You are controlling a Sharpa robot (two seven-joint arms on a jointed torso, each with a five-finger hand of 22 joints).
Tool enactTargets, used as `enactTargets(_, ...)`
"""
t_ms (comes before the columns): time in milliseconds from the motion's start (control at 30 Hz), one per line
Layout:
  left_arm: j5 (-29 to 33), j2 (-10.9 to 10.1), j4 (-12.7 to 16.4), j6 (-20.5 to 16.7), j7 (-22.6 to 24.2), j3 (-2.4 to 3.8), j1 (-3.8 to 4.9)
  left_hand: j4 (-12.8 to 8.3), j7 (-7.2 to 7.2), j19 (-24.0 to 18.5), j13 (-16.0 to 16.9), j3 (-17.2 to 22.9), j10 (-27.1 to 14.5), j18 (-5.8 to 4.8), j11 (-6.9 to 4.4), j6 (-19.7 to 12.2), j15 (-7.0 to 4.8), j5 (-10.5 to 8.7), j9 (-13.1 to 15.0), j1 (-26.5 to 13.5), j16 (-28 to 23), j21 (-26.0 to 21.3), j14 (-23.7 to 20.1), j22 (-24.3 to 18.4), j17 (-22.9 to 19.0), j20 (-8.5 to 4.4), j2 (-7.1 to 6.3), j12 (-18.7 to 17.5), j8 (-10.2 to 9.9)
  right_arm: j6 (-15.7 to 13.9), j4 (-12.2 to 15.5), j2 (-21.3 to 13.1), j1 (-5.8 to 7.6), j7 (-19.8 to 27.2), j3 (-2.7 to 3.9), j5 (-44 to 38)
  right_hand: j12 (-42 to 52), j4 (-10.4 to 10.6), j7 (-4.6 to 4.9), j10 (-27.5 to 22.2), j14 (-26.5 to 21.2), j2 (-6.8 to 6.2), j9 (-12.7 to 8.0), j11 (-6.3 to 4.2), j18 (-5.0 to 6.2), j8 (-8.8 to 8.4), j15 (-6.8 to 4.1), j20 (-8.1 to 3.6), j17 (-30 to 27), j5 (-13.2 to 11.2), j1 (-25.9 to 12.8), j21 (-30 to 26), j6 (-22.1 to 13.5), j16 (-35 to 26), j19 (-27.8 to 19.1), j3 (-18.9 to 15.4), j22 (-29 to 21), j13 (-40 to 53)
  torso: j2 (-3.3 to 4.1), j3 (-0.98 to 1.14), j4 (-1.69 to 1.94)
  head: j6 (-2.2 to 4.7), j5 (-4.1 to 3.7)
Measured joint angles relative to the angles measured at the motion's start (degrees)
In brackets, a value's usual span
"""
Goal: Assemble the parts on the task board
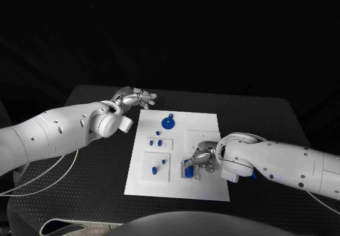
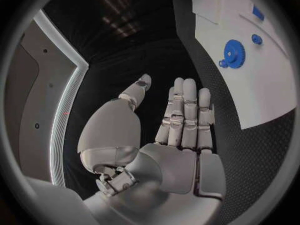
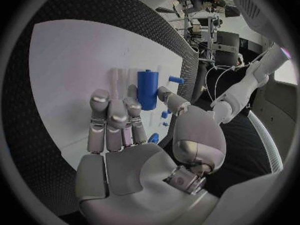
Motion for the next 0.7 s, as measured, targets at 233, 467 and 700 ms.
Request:
enactTargets(233, 0.0, -0.02, 0.0, 0.0, -0.02, 0.0, 0.02, 0.0, 0.0, 0.0, 0.0, 0.0, 0.0, 0.0, 0.0, 0.0, 0.0, 0.0, 0.0, 0.0, 0.0, 0.0, 0.0, 0.0, 0.0, 0.0, 0.0, 0.0, 0.0, 0.14, -0.04, 0.03, -0.01, -0.01, 0.02, -0.14, -0.22, 0.0, -0.01, -0.03, 0.07, -0.31, 0.07, 0.03, 0.0, -0.31, 0.07, 0.01, 0.06, -0.54, -0.31, 0.0, 0.01, -0.1, 0.0, 0.0, 0.0, 0.0, 0.0, 0.04, 0.0, -0.07, 0.13)
enactTargets(467, 0.0, 0.01, -0.01, 0.0, -0.04, 0.0, 0.03, 0.0, 0.0, 0.0, 0.0, 0.0, 0.0, 0.0, 0.0, 0.0, 0.0, 0.23, -0.05, 0.0, 0.0, 0.0, 0.0, 0.0, -0.01, 0.0, 0.0, 0.0, 0.0, 0.2, -0.01, 0.06, -0.09, 0.0, 0.02, -0.27, -0.44, 0.5, -0.04, -0.21, -0.12, -1.74, 0.14, 0.21, 0.0, -0.27, -0.11, 0.01, 0.15, -1.63, -1.54, 0.0, 0.04, -0.29, 0.01, -0.5, 0.0, 0.15, -0.01, 0.04, -0.02, -0.13, 0.15)
enactTargets(700, 0.0, -0.01, -0.01, -0.04, -0.04, 0.0, 0.04, 0.0, 0.0, 0.0, 0.0, 0.0, 0.0, 0.0, 0.0, 0.0, 0.0, 0.23, -0.05, 0.0, 0.0, 0.0, 0.0, 0.0, 0.05, 0.0, 0.0, 0.0, 0.0, 0.23, 0.06, 0.03, -0.11, 0.02, 0.01, -0.38, -0.44, 1.08, 0.12, -0.21, -0.13, -3.61, 0.4, 0.21, 0.0, -0.53, -0.1, 0.01, 0.28, -1.78, -2.08, 0.0, -0.13, -0.5, 0.01, -1.92, 0.0, 0.32, -0.03, 0.01, -0.02, -0.14, 0.19)
